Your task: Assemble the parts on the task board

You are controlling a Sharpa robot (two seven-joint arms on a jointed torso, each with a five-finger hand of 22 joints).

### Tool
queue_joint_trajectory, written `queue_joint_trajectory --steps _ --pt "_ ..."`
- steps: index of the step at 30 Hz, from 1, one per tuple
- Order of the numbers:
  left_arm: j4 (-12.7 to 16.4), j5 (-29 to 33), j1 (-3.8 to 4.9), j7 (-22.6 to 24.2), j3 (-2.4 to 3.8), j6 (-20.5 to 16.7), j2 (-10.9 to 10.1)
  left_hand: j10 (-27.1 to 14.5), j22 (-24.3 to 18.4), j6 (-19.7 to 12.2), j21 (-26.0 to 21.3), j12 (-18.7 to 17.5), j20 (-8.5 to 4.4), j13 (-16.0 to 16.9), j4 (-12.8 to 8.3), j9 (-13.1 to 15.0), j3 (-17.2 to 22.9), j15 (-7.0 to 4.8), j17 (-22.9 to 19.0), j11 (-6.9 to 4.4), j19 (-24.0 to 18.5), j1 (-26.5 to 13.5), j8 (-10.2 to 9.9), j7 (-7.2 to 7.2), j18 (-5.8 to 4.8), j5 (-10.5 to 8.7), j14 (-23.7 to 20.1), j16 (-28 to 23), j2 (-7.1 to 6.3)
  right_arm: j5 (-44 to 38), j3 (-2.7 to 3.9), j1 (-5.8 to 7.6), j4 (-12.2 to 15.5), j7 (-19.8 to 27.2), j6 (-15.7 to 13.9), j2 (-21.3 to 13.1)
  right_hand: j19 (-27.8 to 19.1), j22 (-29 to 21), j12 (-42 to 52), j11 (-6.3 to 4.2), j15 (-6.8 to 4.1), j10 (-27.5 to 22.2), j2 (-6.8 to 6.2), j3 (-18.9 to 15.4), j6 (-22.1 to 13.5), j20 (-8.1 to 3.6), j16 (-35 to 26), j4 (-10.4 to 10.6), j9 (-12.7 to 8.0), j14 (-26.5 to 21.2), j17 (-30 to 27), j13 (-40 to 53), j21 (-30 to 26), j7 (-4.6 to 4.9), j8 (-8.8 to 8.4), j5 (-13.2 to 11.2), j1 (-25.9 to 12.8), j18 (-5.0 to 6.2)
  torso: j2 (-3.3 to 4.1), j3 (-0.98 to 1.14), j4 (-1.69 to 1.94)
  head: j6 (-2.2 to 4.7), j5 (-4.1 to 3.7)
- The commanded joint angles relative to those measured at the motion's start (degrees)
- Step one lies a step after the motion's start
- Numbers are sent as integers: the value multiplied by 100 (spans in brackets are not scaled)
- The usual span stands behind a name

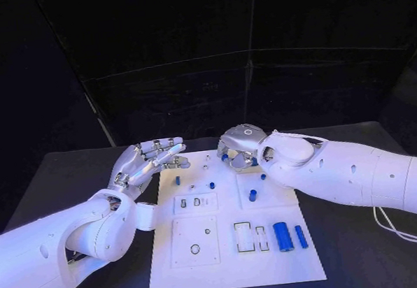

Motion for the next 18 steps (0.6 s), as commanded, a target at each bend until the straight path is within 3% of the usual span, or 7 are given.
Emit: queue_joint_trajectory --steps 1,18 --pt "-5 -54 9 26 2 106 11 -18 8 -17 18 -35 -2 -6 -30 -6 -5 -3 6 25 23 0 -31 204 63 19 13 32 26 -5 3 13 -72 -19 -367 72 -57 11 24 3 21 52 -11 31 -8 0 31 -3 -9 125 12 11 28 41 -18 -31 44 78 5 -1 7 2 21" --pt "4 -54 77 30 2 117 45 -29 10 -26 23 -44 -3 -6 -35 -6 -5 -2 8 26 28 0 -39 205 62 19 12 35 25 114 5 27 -632 73 -248 576 -80 28 12 7 26 42 -46 40 -24 8 60 1 -12 125 41 11 59 44 -31 -53 34 80 58 -13 4 11 26"
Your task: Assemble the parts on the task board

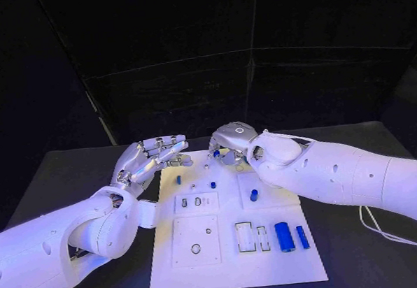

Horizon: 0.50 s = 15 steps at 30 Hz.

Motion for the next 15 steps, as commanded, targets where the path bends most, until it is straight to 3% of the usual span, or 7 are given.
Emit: queue_joint_trajectory --steps 1,15 --pt "11 -52 20 33 2 89 10 -29 5 -26 23 -16 -3 -7 -35 -7 -5 -2 9 26 28 0 -39 205 63 19 12 37 25 50 4 16 -93 66 -7 63 -41 10 19 7 25 42 -21 40 -2 7 33 2 -7 125 10 6 33 23 -32 -17 11 80 16 -6 2 1 0" --pt "20 -52 61 17 2 97 24 -29 5 -26 23 -16 -3 -7 -35 -7 -5 -2 9 26 28 0 -39 205 63 19 12 37 25 56 6 19 -359 92 -43 330 -49 17 12 13 29 33 -24 43 -10 12 41 16 -8 124 14 5 45 29 -37 -13 -3 78 26 -9 13 16 58"
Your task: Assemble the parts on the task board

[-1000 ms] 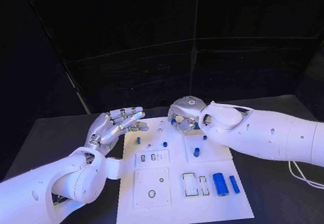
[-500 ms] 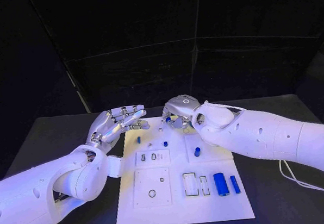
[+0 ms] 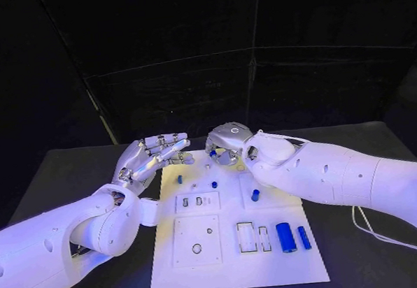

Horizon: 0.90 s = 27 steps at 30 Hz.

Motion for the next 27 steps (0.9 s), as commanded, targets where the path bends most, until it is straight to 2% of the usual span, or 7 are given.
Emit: queue_joint_trajectory --steps 1,15,23,27 --pt "10 -52 15 18 2 87 10 -29 6 -26 24 -17 -3 -7 -35 -7 -5 -2 9 26 28 0 -39 205 63 19 12 37 25 19 5 17 -44 68 -39 49 -28 5 14 12 29 34 -23 28 -10 -8 20 -1 -8 124 8 5 24 29 -37 10 -1 78 1 -3 1 9 51" --pt "25 -52 55 3 2 81 30 -38 7 -33 27 -24 -4 -7 -38 -7 -8 -1 11 28 29 -3 -47 206 62 19 8 38 23 42 5 19 -331 68 121 259 -62 21 -17 31 48 -26 -44 38 -60 10 18 41 -17 109 -23 -3 54 48 -61 0 -41 78 11 -4 -9 -22 60" --pt "13 -52 75 3 2 86 24 -44 7 -39 29 -29 -3 -7 -40 -7 -10 0 11 29 29 -4 -52 208 61 19 4 38 21 44 5 19 -462 -47 232 314 -153 37 -55 117 120 -371 -111 103 -282 73 21 113 -41 78 -71 -46 89 110 -91 -61 -98 77 13 -2 -15 -45 61" --pt "11 -52 79 3 2 89 22 -44 7 -39 29 -29 -3 -7 -40 -7 -10 0 11 29 29 -4 -52 208 61 19 4 38 21 53 5 19 -448 -55 250 320 -186 38 -60 180 174 -653 -193 124 -459 117 -14 150 -51 47 -156 -55 103 163 -96 -72 -145 77 12 -4 -21 -51 68"
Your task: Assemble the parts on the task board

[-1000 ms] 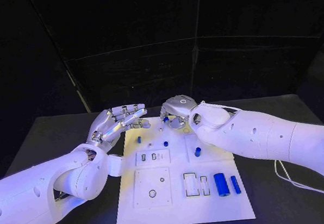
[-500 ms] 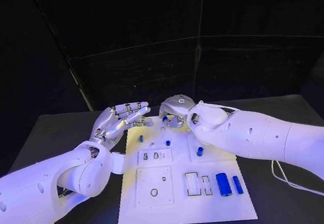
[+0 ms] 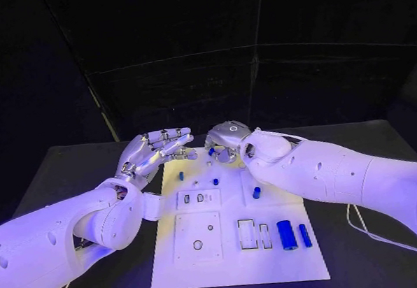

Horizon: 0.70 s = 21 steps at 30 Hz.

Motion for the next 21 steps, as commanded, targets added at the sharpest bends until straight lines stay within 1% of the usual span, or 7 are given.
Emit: queue_joint_trajectory --steps 1,7,9,13,16,19,21 --pt "6 -50 12 24 2 82 0 -23 9 -39 29 -29 -4 -8 -40 -8 -10 0 6 8 29 -4 -12 208 61 19 4 38 21 18 6 19 10 -57 88 2 -56 5 -38 50 67 -197 -101 10 -120 35 -47 42 -7 31 -65 -6 37 23 -25 -21 -35 79 0 -1 -6 -13 5" --pt "3 -50 14 24 2 84 0 -23 9 -39 29 -29 -4 -8 -40 -8 -10 0 6 8 29 -4 -12 208 61 19 4 38 21 24 5 19 81 -60 57 -17 -95 -17 -25 88 106 -474 -209 -55 -323 85 -150 82 -11 -31 -256 -3 21 37 -29 -18 -76 83 1 -2 -2 -16 -3" --pt "4 -50 15 23 2 82 -6 -23 9 -39 29 -29 -4 -8 -40 -8 -10 0 6 8 29 -4 -12 208 61 19 4 38 21 30 5 19 132 -62 -36 -50 -145 -60 2 101 120 -734 -277 -221 -504 119 -272 131 -4 -119 -461 6 -36 26 -16 -36 -85 85 1 0 -2 -2 0" --pt "-3 -50 16 24 2 82 -20 -23 9 -39 29 -29 -4 -8 -40 -8 -10 0 6 8 29 -4 -12 208 61 19 4 38 21 59 5 18 334 -81 -260 -213 -172 -110 45 118 134 -935 -289 -422 -576 142 -363 179 9 -191 -634 15 -92 32 -3 -41 -27 84 -5 0 -1 1 7" --pt "-9 -50 17 29 2 81 -36 -23 9 -39 29 -29 -4 -8 -40 -8 -10 0 6 8 29 -4 -12 208 61 19 4 38 21 139 6 18 565 -109 -417 -417 -167 -121 83 119 134 -929 -272 -467 -555 146 -348 202 17 -186 -620 23 -99 36 10 -18 -14 85 -10 6 -13 6 8" --pt "-13 -50 18 49 1 87 -63 -29 9 -43 31 -34 -3 -8 -42 -8 -11 2 7 10 28 -5 -17 210 60 19 -1 38 20 409 15 19 910 -213 -605 -725 -121 -141 315 72 98 -602 -250 -558 -537 139 -249 294 21 -126 -497 74 -99 17 12 62 -63 90 -12 -3 -44 25 12" --pt "-14 -50 18 61 1 94 -76 -29 9 -43 31 -35 -3 -7 -42 -8 -11 2 7 10 28 -6 -17 210 60 19 -1 38 20 593 46 19 1145 -304 -705 -938 -85 -156 490 32 70 -312 -271 -650 -562 130 -168 402 17 -81 -377 124 -103 17 0 82 -187 90 -11 -7 -59 37 3"
